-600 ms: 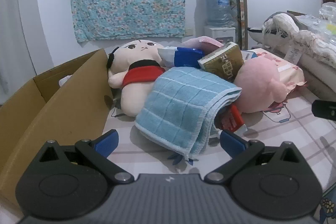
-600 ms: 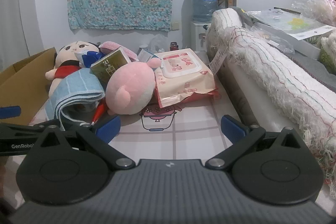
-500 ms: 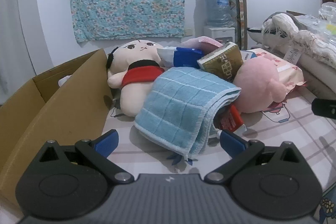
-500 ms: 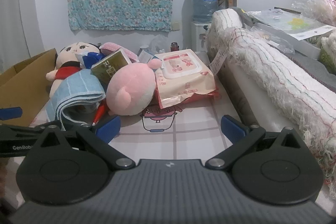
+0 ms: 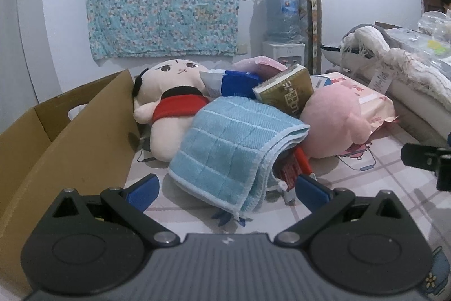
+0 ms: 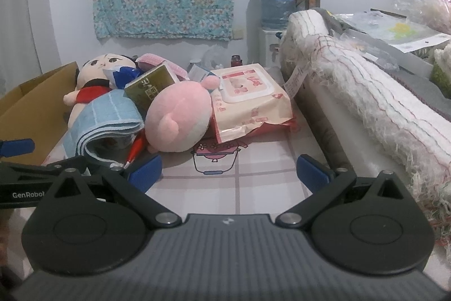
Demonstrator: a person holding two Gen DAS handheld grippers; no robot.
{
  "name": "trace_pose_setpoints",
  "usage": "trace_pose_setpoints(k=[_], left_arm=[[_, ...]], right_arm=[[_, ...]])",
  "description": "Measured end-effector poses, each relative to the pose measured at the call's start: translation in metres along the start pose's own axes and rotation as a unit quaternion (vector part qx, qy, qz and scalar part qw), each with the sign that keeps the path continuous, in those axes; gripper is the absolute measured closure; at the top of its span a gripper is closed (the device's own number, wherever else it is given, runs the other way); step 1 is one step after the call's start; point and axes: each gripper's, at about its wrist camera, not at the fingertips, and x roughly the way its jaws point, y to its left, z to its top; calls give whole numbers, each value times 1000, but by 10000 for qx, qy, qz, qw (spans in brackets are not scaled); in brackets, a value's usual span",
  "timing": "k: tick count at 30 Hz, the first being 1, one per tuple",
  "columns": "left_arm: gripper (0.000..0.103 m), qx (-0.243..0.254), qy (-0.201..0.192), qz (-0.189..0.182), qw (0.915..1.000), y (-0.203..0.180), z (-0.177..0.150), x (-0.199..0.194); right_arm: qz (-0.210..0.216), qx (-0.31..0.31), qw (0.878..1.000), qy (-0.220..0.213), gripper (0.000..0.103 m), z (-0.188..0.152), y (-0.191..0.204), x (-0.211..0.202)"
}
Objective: Organize soft objects
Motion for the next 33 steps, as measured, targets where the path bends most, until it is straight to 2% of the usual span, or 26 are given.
trace_pose_setpoints(k=[33], left_arm=[[0, -71, -2, 37, 10000, 8, -1, 1]], right_arm=[[27, 33, 10000, 2, 1, -1, 0, 0]])
